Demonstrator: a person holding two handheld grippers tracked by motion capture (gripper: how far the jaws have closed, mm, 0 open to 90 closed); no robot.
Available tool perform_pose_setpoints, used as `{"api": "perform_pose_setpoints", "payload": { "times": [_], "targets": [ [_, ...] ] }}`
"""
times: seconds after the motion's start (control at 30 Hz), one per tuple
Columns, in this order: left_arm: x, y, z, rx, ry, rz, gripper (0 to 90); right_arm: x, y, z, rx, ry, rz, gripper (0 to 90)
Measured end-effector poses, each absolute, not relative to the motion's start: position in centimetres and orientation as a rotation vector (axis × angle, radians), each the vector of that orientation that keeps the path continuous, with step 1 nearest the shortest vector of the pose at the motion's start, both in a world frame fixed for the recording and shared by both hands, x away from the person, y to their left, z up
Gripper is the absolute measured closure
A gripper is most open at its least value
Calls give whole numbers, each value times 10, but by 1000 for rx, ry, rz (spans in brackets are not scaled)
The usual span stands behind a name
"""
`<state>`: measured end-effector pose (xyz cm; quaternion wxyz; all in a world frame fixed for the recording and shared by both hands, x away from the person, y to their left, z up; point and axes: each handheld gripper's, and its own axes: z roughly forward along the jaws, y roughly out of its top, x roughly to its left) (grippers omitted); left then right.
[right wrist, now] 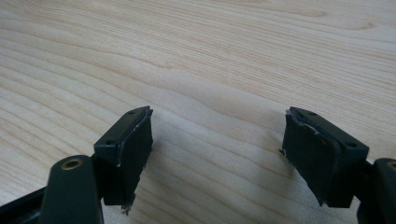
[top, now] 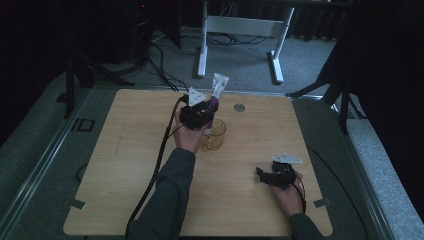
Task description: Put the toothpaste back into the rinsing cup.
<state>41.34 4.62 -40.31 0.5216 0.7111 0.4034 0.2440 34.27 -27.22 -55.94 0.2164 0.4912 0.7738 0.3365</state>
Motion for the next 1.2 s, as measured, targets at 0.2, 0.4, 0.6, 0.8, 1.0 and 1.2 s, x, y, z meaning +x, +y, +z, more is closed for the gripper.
{"api": "perform_pose_setpoints", "payload": {
  "times": [0.2, 0.4, 0.6, 0.8, 1.0, 1.2],
  "targets": [
    [417, 43, -406, 1697, 971, 578, 728, 343, -272, -559, 1362, 2144, 934, 242],
    [421, 41, -410, 1694, 978, 572, 728, 343, -272, -559, 1362, 2144, 933, 242],
    [423, 36, -412, 1687, 980, 574, 728, 343, -272, -559, 1363, 2144, 932, 242],
    [426, 32, -416, 1692, 980, 576, 727, 343, -272, -559, 1363, 2143, 933, 241],
    [428, 29, -420, 1691, 983, 573, 727, 343, -272, -559, 1362, 2144, 935, 242],
    [431, 27, -424, 1696, 986, 588, 726, 343, -272, -559, 1359, 2144, 935, 242]
  ]
}}
